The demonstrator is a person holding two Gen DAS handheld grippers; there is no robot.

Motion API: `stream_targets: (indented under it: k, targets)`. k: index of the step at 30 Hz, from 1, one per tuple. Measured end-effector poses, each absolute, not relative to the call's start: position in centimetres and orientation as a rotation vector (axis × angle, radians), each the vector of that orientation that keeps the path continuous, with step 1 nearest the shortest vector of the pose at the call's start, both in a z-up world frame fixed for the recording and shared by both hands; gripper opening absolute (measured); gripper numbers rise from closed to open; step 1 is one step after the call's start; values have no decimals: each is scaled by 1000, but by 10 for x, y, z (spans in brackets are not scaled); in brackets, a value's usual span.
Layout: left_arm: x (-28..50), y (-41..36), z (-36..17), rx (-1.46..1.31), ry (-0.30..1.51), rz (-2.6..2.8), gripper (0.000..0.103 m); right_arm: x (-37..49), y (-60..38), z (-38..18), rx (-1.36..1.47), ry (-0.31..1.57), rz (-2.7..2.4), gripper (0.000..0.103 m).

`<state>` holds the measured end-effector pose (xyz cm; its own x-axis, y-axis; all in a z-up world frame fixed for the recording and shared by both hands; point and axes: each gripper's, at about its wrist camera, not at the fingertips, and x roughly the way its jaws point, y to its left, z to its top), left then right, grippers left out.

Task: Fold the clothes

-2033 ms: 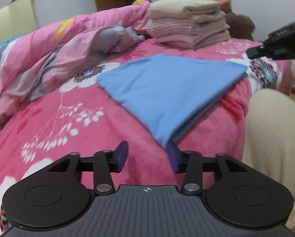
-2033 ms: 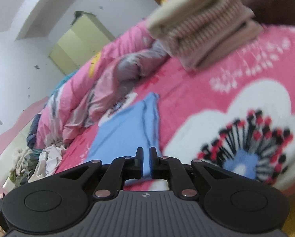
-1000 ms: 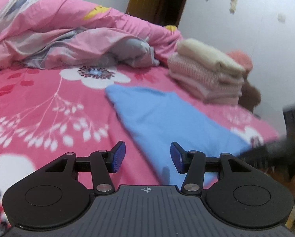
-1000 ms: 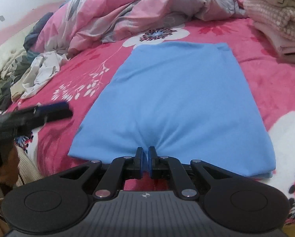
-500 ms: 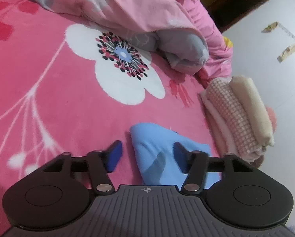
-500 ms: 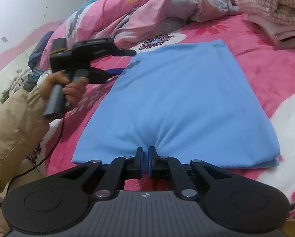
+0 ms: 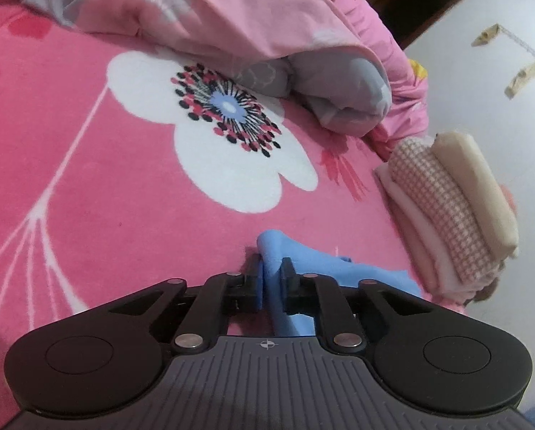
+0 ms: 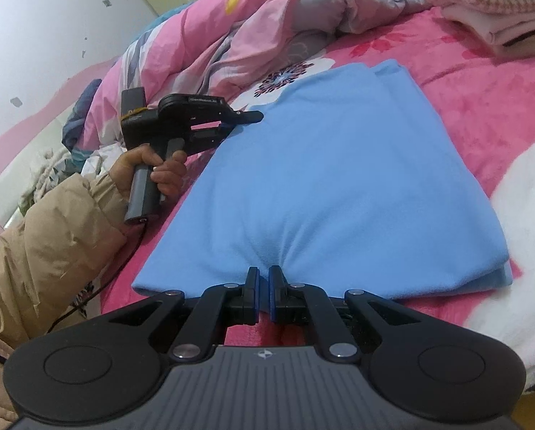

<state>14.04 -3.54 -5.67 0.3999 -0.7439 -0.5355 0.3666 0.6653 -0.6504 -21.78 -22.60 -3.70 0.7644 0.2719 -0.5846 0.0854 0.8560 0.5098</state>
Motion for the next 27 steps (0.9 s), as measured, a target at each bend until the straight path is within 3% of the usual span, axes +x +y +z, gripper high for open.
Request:
stream_targets:
  k: [2,6,10,13,21,27]
  targets:
    - [136,-29,-47,-473,917,-706,19,-218,-226,-37,546,701,106,4]
    - [106,-14,-15,-405,833,-627,46,-218,-226,-37,546,700,105,4]
    - [40,3,16,-323,728,-666,54,-218,-222,-32,526,704,95,5]
    - [-13,10,22,-261,681,-726,70,-218,-217,-20,493,697,81,6]
    - [-102,-1,-1,-47,560,-851,72,-198,-197,18,387,646,69,6]
    - [-116,-7,-28,37,587,-851,60,-166,-191,33,325,658,60,6]
